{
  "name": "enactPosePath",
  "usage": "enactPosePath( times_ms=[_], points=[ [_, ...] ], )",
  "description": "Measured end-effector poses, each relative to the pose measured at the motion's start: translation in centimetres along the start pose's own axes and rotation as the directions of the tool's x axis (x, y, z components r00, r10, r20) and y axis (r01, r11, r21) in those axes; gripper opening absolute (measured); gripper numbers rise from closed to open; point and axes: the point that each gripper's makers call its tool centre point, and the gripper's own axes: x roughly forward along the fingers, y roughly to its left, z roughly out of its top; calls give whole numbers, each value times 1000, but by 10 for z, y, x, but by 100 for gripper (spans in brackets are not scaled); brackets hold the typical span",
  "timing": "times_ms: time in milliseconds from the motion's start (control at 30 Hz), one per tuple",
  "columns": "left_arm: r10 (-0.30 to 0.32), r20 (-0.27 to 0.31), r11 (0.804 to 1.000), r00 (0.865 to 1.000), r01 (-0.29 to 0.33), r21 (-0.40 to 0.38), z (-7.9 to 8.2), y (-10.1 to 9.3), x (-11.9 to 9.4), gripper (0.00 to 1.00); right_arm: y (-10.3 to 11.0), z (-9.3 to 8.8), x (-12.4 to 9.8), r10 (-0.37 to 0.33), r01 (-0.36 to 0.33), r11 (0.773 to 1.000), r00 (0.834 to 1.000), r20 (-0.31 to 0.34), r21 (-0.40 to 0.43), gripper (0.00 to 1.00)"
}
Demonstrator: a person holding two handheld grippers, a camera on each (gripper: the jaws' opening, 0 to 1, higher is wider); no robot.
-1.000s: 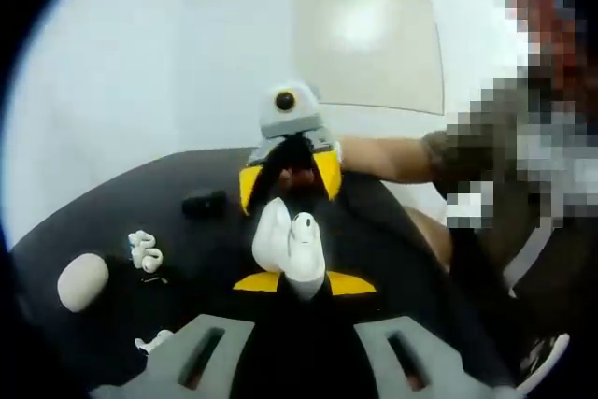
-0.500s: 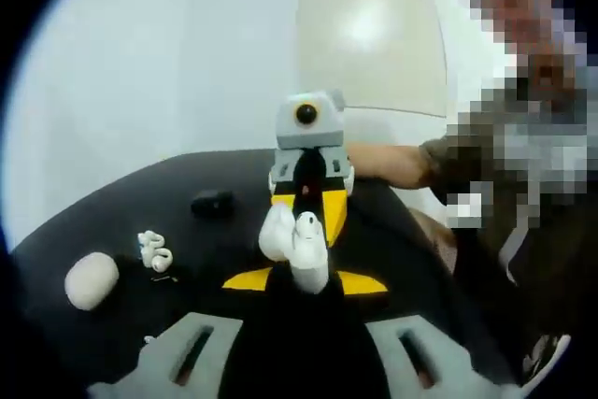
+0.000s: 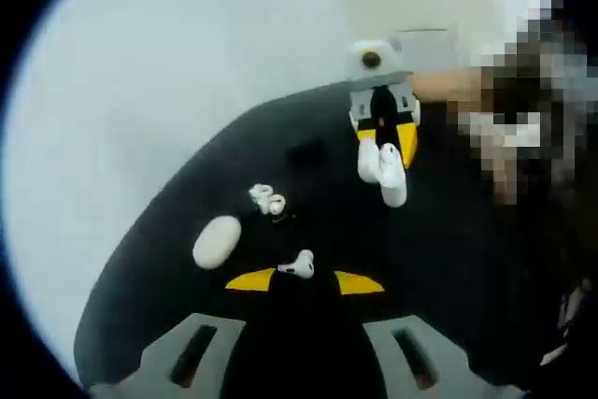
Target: Pick up three earphones and place each one into its charging case using tactile feedback, ensure that each earphone is properly inserted and securely positioned inside the case.
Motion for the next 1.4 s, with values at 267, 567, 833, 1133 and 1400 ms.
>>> enactPosePath(
  times_ms=[267,567,833,1133,1400],
  points=[
    [40,14,998,999,-39,-54,-2,10,21,13,-3,-1,-3,-3,3,1000,1000,4,-14,17],
    [39,58,988,998,-30,-148,10,14,11,0,-7,-1,-5,-1,1,1000,1000,6,-23,17],
    [32,3,991,999,-31,-128,11,17,2,3,-7,0,-4,-2,2,1000,1000,6,-30,17],
    [124,-47,979,991,-130,-160,7,9,19,14,-6,0,-4,2,-2,999,1000,8,-33,17],
    [140,-69,988,988,-144,-63,4,6,26,8,-5,0,-3,3,-2,999,1000,8,-39,17]
  ],
)
